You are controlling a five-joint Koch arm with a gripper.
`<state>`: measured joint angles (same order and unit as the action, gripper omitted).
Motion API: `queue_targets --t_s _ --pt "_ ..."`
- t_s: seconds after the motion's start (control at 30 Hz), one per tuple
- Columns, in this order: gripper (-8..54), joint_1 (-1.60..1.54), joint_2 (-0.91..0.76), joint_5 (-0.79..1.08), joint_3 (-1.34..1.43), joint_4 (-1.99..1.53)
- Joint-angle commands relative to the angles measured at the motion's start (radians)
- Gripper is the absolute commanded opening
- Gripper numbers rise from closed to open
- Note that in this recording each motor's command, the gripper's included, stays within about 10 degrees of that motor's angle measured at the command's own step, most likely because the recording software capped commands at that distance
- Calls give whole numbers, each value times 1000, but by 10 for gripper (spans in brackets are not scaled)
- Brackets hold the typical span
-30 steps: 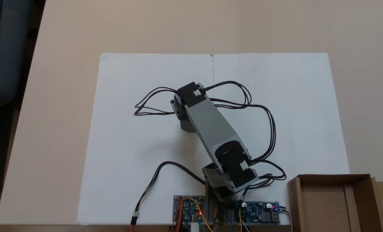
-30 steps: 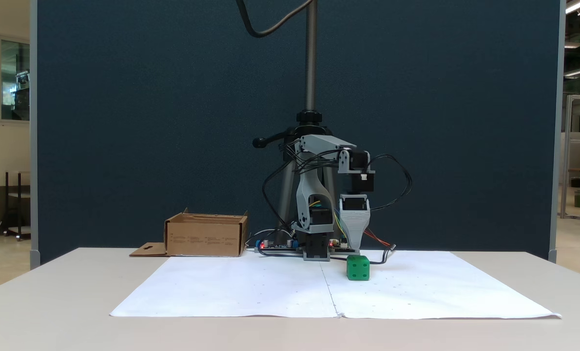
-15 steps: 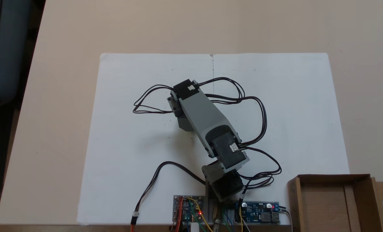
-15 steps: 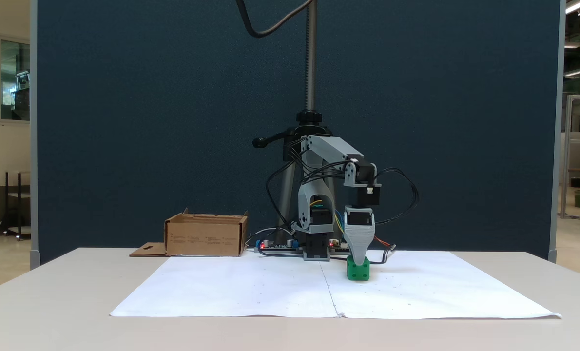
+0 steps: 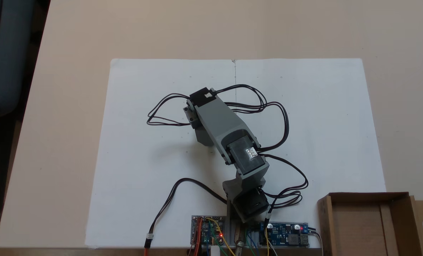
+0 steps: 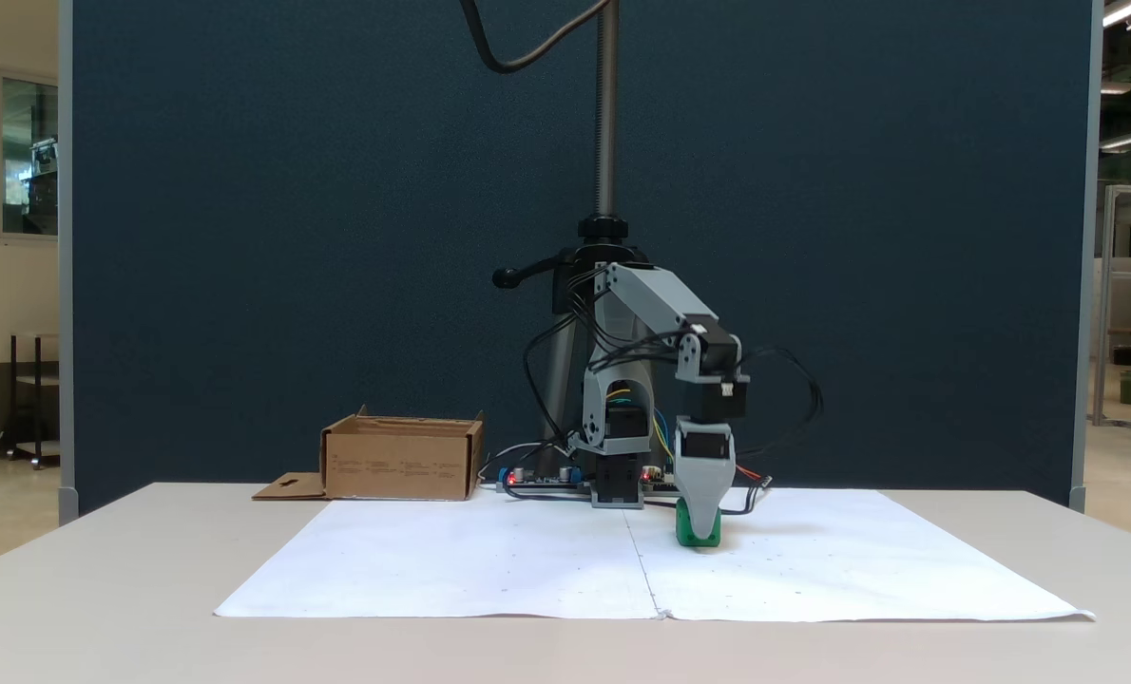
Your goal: Grasp a green dice and put it in the bin.
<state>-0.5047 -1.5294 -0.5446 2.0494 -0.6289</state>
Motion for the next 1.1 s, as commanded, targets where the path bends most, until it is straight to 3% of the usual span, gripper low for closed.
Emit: queue_targets --t_s 0.0,0.87,1.07 --pt "420 -12 -12 -74 -20 25" --pt "418 18 21 -72 -6 26" --pt "298 15 20 -72 -6 26"
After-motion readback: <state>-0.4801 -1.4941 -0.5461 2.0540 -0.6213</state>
